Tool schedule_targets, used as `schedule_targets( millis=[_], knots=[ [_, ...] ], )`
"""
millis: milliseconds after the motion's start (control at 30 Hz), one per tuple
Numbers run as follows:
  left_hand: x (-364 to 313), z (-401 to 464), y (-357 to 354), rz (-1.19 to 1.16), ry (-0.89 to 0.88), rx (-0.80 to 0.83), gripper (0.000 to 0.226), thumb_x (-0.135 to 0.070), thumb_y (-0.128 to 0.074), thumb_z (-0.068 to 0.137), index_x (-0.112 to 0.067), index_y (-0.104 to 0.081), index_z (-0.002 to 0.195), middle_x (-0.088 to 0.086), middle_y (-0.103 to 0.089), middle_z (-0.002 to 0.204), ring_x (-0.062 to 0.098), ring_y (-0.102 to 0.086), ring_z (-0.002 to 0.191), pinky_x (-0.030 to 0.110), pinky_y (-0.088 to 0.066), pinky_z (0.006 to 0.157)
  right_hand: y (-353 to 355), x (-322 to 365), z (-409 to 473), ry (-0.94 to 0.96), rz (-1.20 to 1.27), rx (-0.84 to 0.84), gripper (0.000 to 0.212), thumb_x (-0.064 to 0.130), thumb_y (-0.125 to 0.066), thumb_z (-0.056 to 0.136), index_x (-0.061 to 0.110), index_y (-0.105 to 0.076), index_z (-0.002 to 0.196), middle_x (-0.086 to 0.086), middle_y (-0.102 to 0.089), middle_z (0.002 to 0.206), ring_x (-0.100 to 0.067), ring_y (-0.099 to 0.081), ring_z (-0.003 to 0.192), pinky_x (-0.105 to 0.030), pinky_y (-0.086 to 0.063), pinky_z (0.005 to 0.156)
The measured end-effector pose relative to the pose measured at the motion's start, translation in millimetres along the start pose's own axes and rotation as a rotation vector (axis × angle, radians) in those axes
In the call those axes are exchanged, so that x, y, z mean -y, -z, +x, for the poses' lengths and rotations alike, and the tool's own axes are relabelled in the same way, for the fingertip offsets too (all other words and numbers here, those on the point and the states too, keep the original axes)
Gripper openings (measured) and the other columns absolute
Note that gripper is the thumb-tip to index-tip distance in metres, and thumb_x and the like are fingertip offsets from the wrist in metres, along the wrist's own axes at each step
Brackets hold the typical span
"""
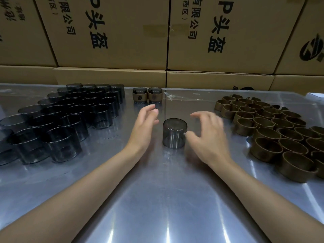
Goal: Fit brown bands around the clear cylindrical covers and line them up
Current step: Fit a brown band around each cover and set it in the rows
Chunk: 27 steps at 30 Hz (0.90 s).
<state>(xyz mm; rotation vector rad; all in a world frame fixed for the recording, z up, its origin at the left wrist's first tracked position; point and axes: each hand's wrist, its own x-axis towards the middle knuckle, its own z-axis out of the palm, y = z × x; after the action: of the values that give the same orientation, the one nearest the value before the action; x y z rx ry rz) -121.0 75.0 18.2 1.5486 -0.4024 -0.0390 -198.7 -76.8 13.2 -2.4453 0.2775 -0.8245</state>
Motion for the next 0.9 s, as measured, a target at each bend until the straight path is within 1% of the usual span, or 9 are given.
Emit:
schedule_targets(
  millis=[67,133,267,333,400,533,700,800,900],
  knots=[
    [0.7,1.8,2.7,-0.004,0.056,-0.028,0.024,-0.035,-0.039,0.102,-0.030,-0.048,0.124,-0.005,-0.053,0.135,0.011,-0.058,0.111,0.029,-0.036,0.096,9.5,-15.5,5.4,-0.054,-0.222,-0.080,0.043,0.022,-0.058,0.085,0.018,-0.051,0.127,-0.004,-0.044,0.136,-0.021,-0.028,0.132,-0.034,-0.027,0.103],
    [1.1,2.4,3.4,0.000,0.072,-0.041,0.022,-0.035,-0.038,0.102,-0.029,-0.049,0.121,-0.005,-0.054,0.132,0.012,-0.059,0.110,0.030,-0.037,0.095,15.6,-28.7,9.4,-0.177,-0.375,-0.089,0.043,0.020,-0.057,0.089,0.014,-0.049,0.130,-0.013,-0.036,0.147,-0.030,-0.022,0.139,-0.044,-0.023,0.112],
    [2.0,1.4,1.3,0.060,0.057,-0.030,0.026,-0.036,-0.032,0.104,-0.028,-0.050,0.121,-0.005,-0.057,0.128,0.009,-0.060,0.103,0.029,-0.038,0.092,19.4,-38.4,14.9,-0.370,-0.447,-0.048,0.042,0.015,-0.048,0.092,0.007,-0.044,0.133,-0.027,-0.021,0.155,-0.042,-0.014,0.142,-0.050,-0.014,0.116],
    [2.1,1.6,0.6,0.062,0.055,-0.039,0.030,-0.035,-0.027,0.105,-0.026,-0.050,0.123,-0.003,-0.059,0.126,0.008,-0.059,0.100,0.028,-0.038,0.091,18.8,-39.7,16.6,-0.426,-0.473,-0.011,0.046,0.017,-0.048,0.093,0.006,-0.041,0.137,-0.027,-0.022,0.154,-0.043,-0.012,0.143,-0.050,-0.009,0.118],
    [1.7,1.8,-0.1,0.060,0.056,-0.052,0.035,-0.037,-0.023,0.106,-0.023,-0.050,0.124,-0.002,-0.059,0.124,0.010,-0.059,0.098,0.028,-0.038,0.091,17.8,-39.7,17.3,-0.438,-0.473,-0.009,0.047,0.018,-0.048,0.092,0.006,-0.040,0.137,-0.026,-0.030,0.151,-0.042,-0.013,0.143,-0.051,-0.008,0.118],
    [1.9,2.6,-1.3,0.061,0.044,-0.059,0.041,-0.042,-0.019,0.105,-0.022,-0.050,0.124,-0.002,-0.061,0.121,0.009,-0.060,0.097,0.027,-0.040,0.086,16.3,-38.9,17.1,-0.363,-0.503,-0.069,0.044,0.016,-0.049,0.093,0.007,-0.042,0.135,-0.021,-0.046,0.139,-0.038,-0.030,0.136,-0.054,-0.013,0.116],
    [2.0,3.8,-2.1,0.047,0.038,-0.068,0.041,-0.043,-0.019,0.105,-0.023,-0.051,0.120,-0.001,-0.062,0.119,0.014,-0.061,0.099,0.028,-0.043,0.086,15.7,-31.8,17.6,-0.190,-0.440,-0.032,0.042,0.034,-0.058,0.094,0.016,-0.045,0.130,-0.008,-0.064,0.118,-0.029,-0.050,0.123,-0.049,-0.014,0.117],
    [2.3,4.9,-2.4,0.045,0.034,-0.069,0.043,-0.042,-0.019,0.105,-0.020,-0.052,0.121,0.001,-0.063,0.118,0.017,-0.061,0.100,0.023,-0.043,0.082,14.3,-27.5,15.1,-0.049,-0.433,0.032,0.024,0.034,-0.057,0.095,0.021,-0.055,0.115,-0.001,-0.066,0.109,-0.022,-0.054,0.115,-0.045,-0.015,0.116],
    [2.6,5.5,-3.2,0.040,0.029,-0.066,0.045,-0.042,-0.020,0.105,-0.017,-0.053,0.122,0.003,-0.064,0.115,0.016,-0.061,0.096,0.021,-0.043,0.078,14.3,-27.3,14.9,0.056,-0.396,0.002,0.017,0.023,-0.058,0.095,0.018,-0.061,0.110,0.000,-0.065,0.110,-0.021,-0.052,0.118,-0.044,-0.008,0.117]
  ],
)
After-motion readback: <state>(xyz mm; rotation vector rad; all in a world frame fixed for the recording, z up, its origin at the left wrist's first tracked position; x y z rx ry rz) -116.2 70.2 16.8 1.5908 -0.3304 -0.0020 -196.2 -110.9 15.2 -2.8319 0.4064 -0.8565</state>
